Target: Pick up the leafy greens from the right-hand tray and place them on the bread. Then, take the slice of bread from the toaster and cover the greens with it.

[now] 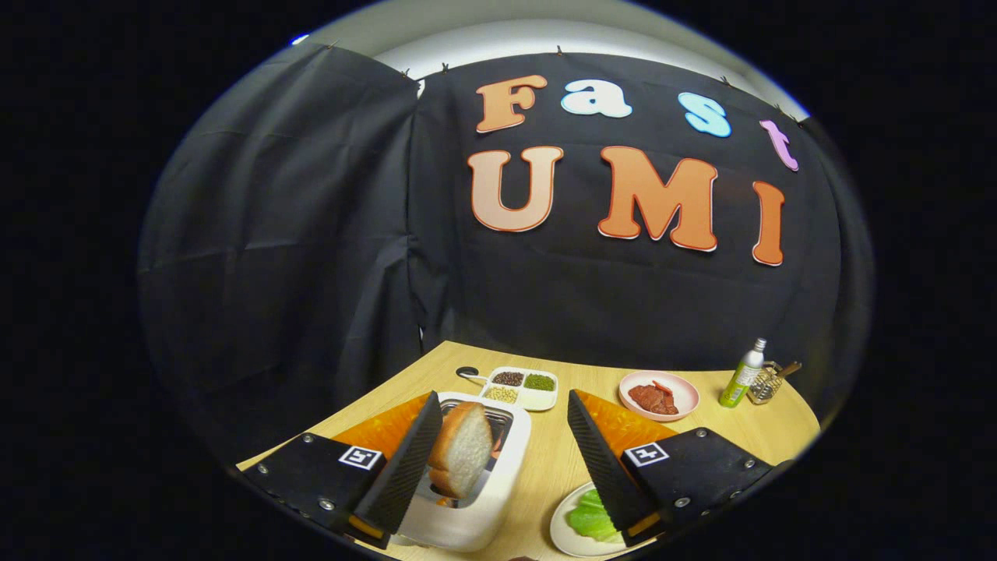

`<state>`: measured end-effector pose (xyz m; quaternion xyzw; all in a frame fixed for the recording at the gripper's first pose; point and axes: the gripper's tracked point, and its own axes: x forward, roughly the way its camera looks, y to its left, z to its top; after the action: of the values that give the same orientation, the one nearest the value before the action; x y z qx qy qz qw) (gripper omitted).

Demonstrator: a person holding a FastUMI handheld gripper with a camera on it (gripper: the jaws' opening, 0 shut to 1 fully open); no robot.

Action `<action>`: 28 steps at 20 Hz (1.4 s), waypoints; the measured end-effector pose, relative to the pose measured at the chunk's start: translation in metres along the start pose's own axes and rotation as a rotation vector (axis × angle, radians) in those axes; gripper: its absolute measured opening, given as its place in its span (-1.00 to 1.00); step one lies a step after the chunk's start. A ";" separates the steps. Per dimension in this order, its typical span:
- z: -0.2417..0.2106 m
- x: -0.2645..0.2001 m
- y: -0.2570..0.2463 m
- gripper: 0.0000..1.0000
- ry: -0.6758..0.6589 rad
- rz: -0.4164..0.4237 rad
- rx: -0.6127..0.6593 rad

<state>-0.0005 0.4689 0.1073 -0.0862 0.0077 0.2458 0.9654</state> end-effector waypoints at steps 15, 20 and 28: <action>-0.044 0.025 0.011 0.04 0.130 -0.042 -0.042; -0.047 0.024 0.018 -0.63 0.143 -0.009 -0.027; -0.041 0.024 0.019 -0.84 0.134 0.013 -0.009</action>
<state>0.0125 0.4893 0.0626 -0.1067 0.0719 0.2458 0.9607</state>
